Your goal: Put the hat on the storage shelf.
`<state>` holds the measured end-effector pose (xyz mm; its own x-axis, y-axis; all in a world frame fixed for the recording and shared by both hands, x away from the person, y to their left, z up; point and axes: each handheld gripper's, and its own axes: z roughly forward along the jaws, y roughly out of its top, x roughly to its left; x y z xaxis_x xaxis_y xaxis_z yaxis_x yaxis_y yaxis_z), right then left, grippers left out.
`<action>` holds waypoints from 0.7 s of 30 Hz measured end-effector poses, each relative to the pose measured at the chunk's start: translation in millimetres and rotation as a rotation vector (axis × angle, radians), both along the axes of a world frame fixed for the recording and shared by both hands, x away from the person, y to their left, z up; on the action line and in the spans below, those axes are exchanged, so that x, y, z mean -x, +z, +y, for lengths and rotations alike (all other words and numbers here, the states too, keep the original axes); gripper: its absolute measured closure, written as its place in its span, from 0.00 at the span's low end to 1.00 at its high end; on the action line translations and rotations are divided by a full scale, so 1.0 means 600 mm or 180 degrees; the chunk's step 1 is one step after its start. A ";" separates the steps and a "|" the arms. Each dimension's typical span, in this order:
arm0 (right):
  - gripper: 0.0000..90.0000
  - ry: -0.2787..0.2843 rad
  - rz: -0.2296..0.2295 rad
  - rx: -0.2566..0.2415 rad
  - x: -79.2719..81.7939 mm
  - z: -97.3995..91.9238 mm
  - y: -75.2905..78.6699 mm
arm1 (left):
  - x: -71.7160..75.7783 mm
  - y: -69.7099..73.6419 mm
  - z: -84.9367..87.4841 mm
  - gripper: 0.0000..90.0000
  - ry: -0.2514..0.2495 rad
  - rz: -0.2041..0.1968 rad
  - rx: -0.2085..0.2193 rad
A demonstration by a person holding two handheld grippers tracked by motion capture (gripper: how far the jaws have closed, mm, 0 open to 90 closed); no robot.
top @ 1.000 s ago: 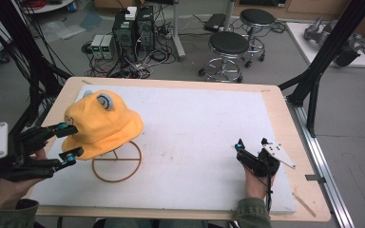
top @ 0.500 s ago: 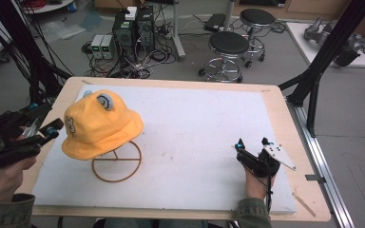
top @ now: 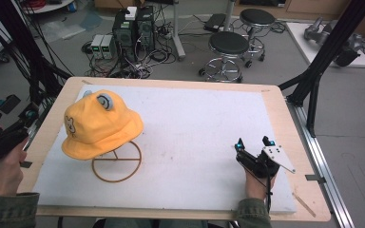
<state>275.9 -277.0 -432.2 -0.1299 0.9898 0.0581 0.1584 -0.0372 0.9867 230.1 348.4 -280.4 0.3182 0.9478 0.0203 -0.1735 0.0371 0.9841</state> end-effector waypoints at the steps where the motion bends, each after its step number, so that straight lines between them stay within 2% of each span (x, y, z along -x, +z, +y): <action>1: 0.10 -0.0004 -0.0003 0.0010 0.000 0.000 0.000 | -0.001 -0.003 0.001 0.50 0.0029 0.0009 0.0019; 5: 0.10 -0.0012 0.0022 -0.0001 0.000 0.000 0.000 | -0.011 -0.027 0.012 0.50 0.0250 0.0082 0.0147; 8: 0.10 -0.0006 0.0027 -0.0001 -0.001 -0.001 -0.001 | -0.018 -0.043 0.017 0.50 0.0303 0.0154 0.0231; 11: 0.10 -0.0010 0.0029 0.0000 -0.001 0.000 -0.001 | -0.024 -0.063 0.018 0.49 0.0332 0.0134 0.0285; 12: 0.10 -0.0001 0.0032 -0.0015 0.000 0.000 -0.001 | -0.027 -0.073 0.019 0.49 0.0339 0.0149 0.0346; 14: 0.10 0.0000 0.0025 -0.0013 -0.001 -0.001 -0.001 | -0.032 -0.089 0.020 0.48 0.0361 0.0225 0.0402; 18: 0.10 0.0009 0.0052 -0.0051 -0.001 -0.001 -0.001 | -0.044 -0.119 0.019 0.45 0.0497 0.0336 0.0396; 21: 0.10 0.0017 0.0055 -0.0017 -0.001 -0.001 -0.001 | -0.049 -0.133 0.023 0.41 0.0497 0.0387 0.0422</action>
<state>276.8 -277.7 -433.0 -0.1340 0.9888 0.0657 0.1758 -0.0415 0.9835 259.6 362.1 -360.3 0.1599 0.9776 -0.1370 -0.0677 0.1493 0.9865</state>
